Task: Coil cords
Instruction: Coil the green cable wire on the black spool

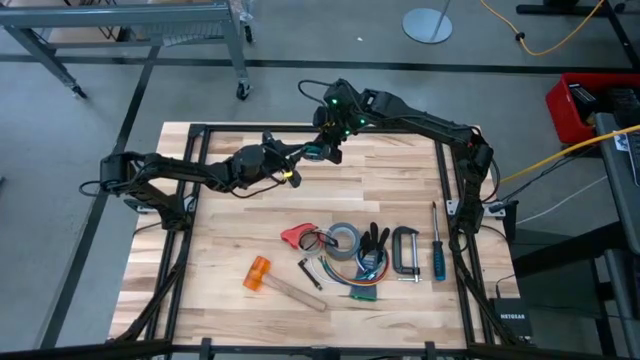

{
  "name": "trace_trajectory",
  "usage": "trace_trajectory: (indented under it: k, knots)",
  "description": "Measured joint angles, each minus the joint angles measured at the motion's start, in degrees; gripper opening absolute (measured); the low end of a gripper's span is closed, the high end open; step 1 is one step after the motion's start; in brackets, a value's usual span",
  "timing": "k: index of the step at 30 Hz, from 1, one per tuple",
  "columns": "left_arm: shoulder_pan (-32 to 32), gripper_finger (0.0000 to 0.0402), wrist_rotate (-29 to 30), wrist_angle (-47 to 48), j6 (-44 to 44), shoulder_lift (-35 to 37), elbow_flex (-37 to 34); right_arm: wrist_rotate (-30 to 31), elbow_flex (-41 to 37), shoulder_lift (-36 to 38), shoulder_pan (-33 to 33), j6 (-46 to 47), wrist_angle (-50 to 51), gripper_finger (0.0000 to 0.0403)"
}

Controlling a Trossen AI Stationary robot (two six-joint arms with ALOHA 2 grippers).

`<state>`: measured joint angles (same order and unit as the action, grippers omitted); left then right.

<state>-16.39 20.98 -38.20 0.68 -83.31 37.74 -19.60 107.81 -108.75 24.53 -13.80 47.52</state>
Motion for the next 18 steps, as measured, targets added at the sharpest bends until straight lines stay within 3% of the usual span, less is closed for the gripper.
trace_trajectory:
  k: [9, 18]
  knots:
    - [-0.04, 0.0109, 0.08, 0.02, -0.88, 0.00, 0.00, -1.91, 0.00, 0.00, -0.08, -0.70, 0.77, 0.0001]
    - [0.00, 0.0114, -0.33, 1.46, -0.68, -0.07, 0.00, -2.38, 0.00, 0.00, -0.08, -3.60, 4.20, 0.0001]
